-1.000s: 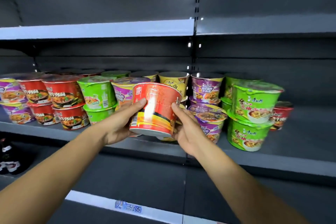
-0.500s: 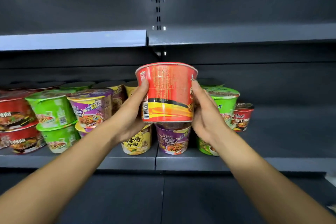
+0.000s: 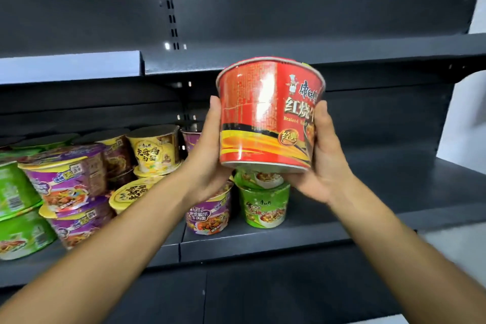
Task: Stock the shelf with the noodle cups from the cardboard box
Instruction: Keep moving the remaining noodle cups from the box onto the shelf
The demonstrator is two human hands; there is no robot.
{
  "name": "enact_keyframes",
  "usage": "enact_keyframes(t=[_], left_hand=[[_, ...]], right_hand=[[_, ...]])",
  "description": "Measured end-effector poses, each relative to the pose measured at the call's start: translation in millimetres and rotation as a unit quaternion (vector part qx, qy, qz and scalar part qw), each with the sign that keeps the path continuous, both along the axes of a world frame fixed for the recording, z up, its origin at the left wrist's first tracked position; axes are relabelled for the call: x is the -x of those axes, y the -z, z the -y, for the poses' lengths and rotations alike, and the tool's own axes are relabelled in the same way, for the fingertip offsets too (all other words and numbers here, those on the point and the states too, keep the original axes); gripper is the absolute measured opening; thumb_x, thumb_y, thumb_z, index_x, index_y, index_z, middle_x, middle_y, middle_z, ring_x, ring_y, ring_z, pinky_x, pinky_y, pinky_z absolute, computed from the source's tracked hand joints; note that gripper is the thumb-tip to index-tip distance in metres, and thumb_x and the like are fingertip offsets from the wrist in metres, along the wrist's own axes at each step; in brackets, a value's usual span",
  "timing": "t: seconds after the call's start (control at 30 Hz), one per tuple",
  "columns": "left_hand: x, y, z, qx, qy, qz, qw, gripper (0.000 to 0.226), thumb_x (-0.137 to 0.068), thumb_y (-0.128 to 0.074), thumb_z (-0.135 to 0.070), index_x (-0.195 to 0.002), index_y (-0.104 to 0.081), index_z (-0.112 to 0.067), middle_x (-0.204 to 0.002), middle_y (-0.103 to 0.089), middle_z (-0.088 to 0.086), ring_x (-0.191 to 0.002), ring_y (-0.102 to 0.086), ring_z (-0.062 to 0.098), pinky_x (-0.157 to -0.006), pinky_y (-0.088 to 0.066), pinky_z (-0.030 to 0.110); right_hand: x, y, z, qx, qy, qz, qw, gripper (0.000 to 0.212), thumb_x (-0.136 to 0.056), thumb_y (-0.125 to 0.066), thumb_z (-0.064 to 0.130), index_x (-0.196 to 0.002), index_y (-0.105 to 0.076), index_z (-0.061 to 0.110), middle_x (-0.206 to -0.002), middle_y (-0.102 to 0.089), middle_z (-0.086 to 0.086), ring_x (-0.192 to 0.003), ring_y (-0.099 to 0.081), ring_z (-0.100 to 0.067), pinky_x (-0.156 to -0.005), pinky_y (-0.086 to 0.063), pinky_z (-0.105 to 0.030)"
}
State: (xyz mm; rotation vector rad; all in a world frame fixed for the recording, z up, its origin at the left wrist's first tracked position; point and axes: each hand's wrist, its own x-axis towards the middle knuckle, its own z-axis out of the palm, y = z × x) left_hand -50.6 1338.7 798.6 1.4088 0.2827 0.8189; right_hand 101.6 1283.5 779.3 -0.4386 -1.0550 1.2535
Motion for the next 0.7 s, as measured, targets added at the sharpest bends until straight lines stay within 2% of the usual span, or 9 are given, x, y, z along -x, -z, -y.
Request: enact_keyframes(t=[0.13,0.2,0.23,0.27,0.33,0.43,0.53,0.7], left_hand=[[-30.9,-3.9,2.7,-0.041,-0.137,-0.015,0.99,0.041,-0.097,-0.035,-0.051,-0.109,-0.058,-0.02,-0.098,-0.073,0.001,-0.083,-0.07,0.008,-0.068,-0.054,0.026],[-45.1,-5.7,4.0,-0.08,-0.199,-0.006,0.977,0.024,-0.099,-0.044,-0.038,-0.103,-0.055,-0.017,-0.083,-0.065,-0.002,-0.065,-0.062,0.001,-0.059,-0.05,0.021],[-52.3,-6.6,4.3,-0.1,-0.221,-0.004,0.97,0.015,-0.1,-0.046,-0.029,-0.1,-0.055,-0.017,-0.081,-0.062,-0.001,-0.064,-0.059,0.002,-0.056,-0.049,0.02],[-59.7,-6.9,4.3,-0.117,-0.235,-0.01,0.965,0.011,-0.1,-0.047,-0.022,-0.098,-0.056,-0.017,-0.084,-0.063,0.001,-0.069,-0.06,0.007,-0.058,-0.051,0.023],[-74.1,-4.6,4.8,-0.141,-0.249,-0.036,0.958,0.013,-0.099,-0.047,-0.015,-0.098,-0.06,-0.018,-0.094,-0.066,0.002,-0.083,-0.064,0.016,-0.071,-0.054,0.031],[-94.0,4.0,9.7,-0.16,-0.237,-0.063,0.956,0.016,-0.097,-0.05,-0.017,-0.099,-0.063,-0.025,-0.101,-0.069,0.001,-0.096,-0.065,0.019,-0.086,-0.053,0.035],[-110.5,14.0,17.6,-0.17,-0.218,-0.082,0.957,0.016,-0.096,-0.052,-0.026,-0.109,-0.062,-0.025,-0.106,-0.067,-0.003,-0.096,-0.064,0.013,-0.087,-0.052,0.032],[-131.8,27.6,21.9,-0.175,-0.205,-0.114,0.956,0.032,-0.097,-0.051,-0.032,-0.126,-0.051,-0.02,-0.114,-0.063,-0.002,-0.096,-0.061,0.011,-0.087,-0.051,0.032]], right_hand=[[-31.4,1.3,9.9,-0.012,0.067,0.001,0.998,0.102,-0.043,-0.086,0.058,-0.129,-0.054,0.014,-0.124,-0.063,-0.013,-0.113,-0.06,-0.029,-0.1,-0.046,-0.048],[-45.2,3.6,14.2,-0.012,0.123,0.008,0.992,0.111,-0.043,-0.086,0.06,-0.135,-0.049,0.011,-0.129,-0.059,-0.016,-0.118,-0.057,-0.033,-0.1,-0.045,-0.051],[-52.1,5.0,15.9,-0.011,0.153,0.013,0.988,0.113,-0.042,-0.086,0.06,-0.135,-0.048,0.009,-0.129,-0.059,-0.017,-0.118,-0.057,-0.033,-0.098,-0.047,-0.05],[-58.8,6.4,17.8,-0.007,0.183,0.02,0.983,0.112,-0.043,-0.085,0.061,-0.135,-0.048,0.009,-0.127,-0.061,-0.017,-0.115,-0.06,-0.032,-0.094,-0.05,-0.048],[-72.6,9.7,20.9,0.0,0.239,0.034,0.97,0.109,-0.046,-0.082,0.064,-0.133,-0.049,0.009,-0.122,-0.064,-0.015,-0.11,-0.063,-0.03,-0.089,-0.054,-0.044],[-91.6,14.1,25.4,0.029,0.313,0.057,0.948,0.098,-0.055,-0.071,0.068,-0.132,-0.048,0.011,-0.119,-0.067,-0.011,-0.108,-0.065,-0.027,-0.091,-0.053,-0.044],[-109.7,20.4,29.4,0.048,0.348,0.073,0.933,0.081,-0.068,-0.054,0.063,-0.131,-0.048,0.012,-0.115,-0.069,-0.008,-0.103,-0.067,-0.024,-0.09,-0.054,-0.043],[-132.1,34.7,25.6,0.079,0.367,0.091,0.923,0.074,-0.073,-0.049,0.064,-0.129,-0.05,0.015,-0.112,-0.07,-0.005,-0.101,-0.069,-0.021,-0.087,-0.055,-0.04]])
